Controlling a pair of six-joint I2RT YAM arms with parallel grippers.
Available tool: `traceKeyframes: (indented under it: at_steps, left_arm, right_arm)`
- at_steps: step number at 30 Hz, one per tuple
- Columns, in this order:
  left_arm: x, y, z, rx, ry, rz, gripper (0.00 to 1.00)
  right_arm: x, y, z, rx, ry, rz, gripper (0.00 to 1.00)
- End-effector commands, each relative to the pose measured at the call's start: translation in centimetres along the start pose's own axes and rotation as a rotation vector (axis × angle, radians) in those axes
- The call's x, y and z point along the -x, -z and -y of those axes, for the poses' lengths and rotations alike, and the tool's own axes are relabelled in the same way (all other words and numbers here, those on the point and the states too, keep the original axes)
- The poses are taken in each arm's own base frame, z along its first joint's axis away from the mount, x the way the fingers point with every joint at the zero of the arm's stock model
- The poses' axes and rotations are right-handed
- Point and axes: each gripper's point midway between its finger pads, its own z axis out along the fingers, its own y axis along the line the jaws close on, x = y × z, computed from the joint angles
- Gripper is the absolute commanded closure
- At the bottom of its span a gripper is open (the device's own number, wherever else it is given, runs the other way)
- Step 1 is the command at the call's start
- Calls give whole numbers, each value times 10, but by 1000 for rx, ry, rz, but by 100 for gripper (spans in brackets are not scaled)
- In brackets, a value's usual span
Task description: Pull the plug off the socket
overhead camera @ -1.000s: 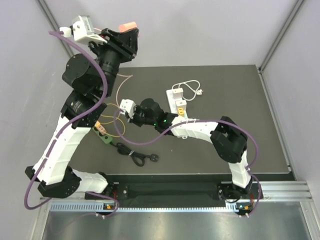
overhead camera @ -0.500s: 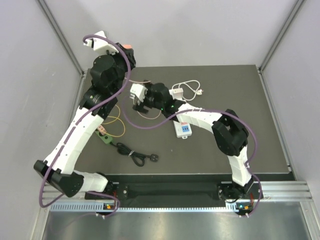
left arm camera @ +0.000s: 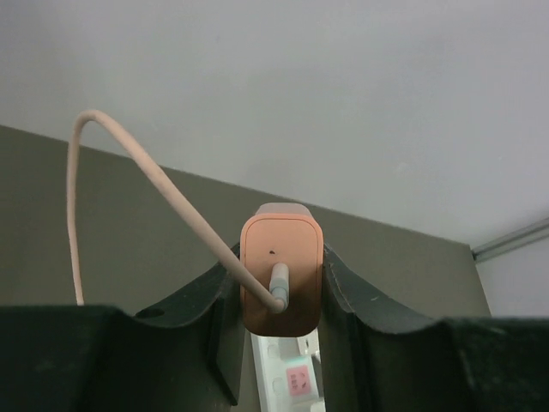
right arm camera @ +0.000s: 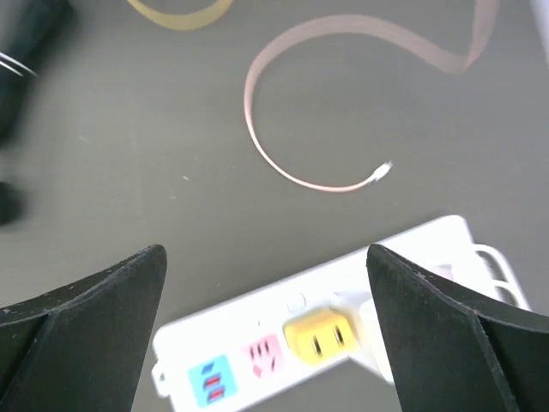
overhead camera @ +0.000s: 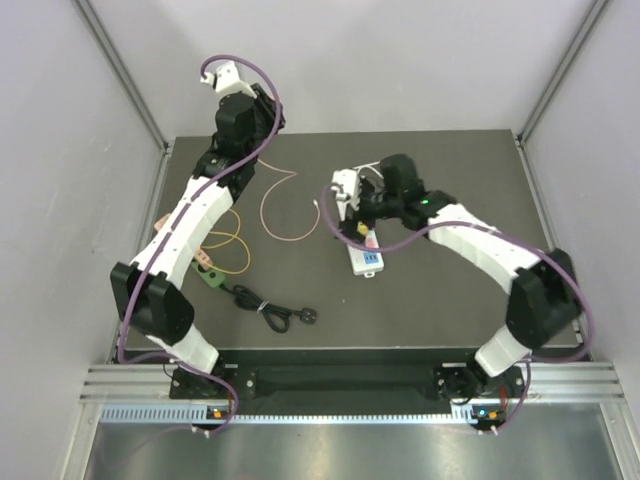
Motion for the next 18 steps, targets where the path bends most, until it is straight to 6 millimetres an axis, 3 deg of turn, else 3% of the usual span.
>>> traceKeyframes:
  at_steps: [1,7,12,15,18]
  left_arm:
    - [53,-16,21,-53,44,208,100]
    - [99,-42,42,-101,84,439,100]
    - [176,-36,75,-183,158,697,100]
    - [210,-33,92,-227,177,815,100]
    - [231,-32,104,-264,167,905,100]
  right_arm:
    - [53,57,-38,158,-50,165,0]
    - [62,108,-66,132,-98,226,0]
    - [51,130,-82,141,-158,264,0]
    - [43,148,-73,103,-200,320,0]
    - [36,159,-66,77,-229,347,0]
